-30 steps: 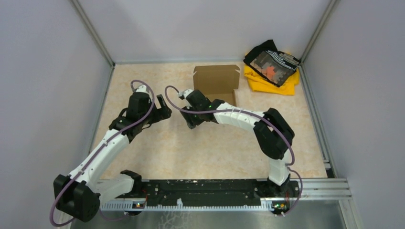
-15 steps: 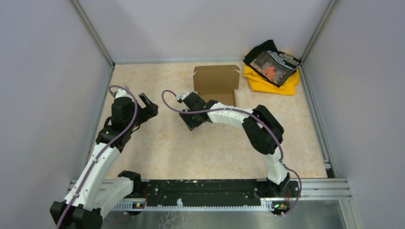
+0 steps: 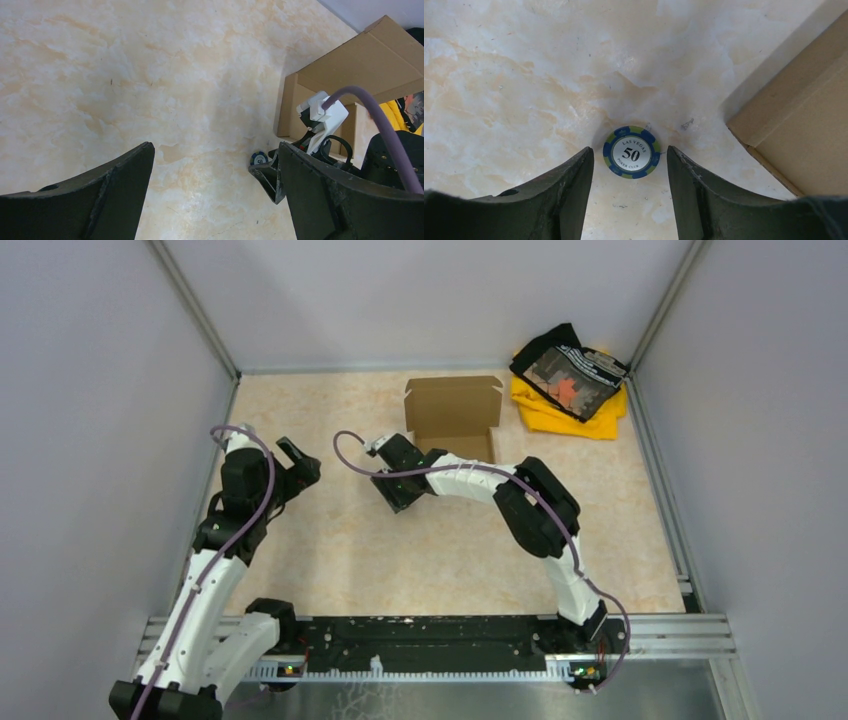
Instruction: Fold the paper box
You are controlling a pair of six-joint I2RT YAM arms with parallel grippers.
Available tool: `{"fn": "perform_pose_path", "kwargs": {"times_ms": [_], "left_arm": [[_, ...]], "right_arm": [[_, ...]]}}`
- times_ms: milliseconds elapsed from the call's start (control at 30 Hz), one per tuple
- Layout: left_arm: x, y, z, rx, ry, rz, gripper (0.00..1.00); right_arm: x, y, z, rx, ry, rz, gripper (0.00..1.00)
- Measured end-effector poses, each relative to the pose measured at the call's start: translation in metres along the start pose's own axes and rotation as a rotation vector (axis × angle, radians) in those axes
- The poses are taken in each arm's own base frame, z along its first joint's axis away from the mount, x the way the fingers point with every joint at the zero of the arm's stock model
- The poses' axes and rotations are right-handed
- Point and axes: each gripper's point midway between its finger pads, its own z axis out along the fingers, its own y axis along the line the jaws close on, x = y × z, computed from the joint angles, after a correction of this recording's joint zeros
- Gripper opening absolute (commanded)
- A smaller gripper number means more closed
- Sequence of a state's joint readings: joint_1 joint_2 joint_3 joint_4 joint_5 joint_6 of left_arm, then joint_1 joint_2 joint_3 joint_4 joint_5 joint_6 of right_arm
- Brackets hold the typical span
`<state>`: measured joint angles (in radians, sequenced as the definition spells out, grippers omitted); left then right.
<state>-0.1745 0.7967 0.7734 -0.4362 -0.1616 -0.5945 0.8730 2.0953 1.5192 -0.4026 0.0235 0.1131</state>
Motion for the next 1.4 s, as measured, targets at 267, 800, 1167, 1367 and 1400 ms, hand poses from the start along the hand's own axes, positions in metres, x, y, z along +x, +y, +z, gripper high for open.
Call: {"fn": "perform_pose_path", "kwargs": {"times_ms": [267,800,1167,1367,1400], "left_arm": [[0.002,0.000,0.000,0.004,0.012,0.000,0.99],[0.005,0.002,-0.001,0.002,0.020,-0.001,0.99],[0.005,0.002,0.000,0.002,0.022,0.000,0.99],[0.005,0.002,0.000,0.002,0.022,0.003,0.99],[0.005,0.002,0.000,0.002,0.022,0.003,0.99]], "right_arm": [[0.002,-0.002,0.002,0.031,0.009,-0.017,0.51],[0.004,0.007,0.002,0.024,0.012,-0.034,0.47],[0.005,0.006,0.001,0.038,0.014,-0.034,0.37],[0.005,0.006,0.001,0.043,0.013,-0.034,0.36],[0.005,0.006,0.001,0.043,0.013,-0.034,0.36]]}}
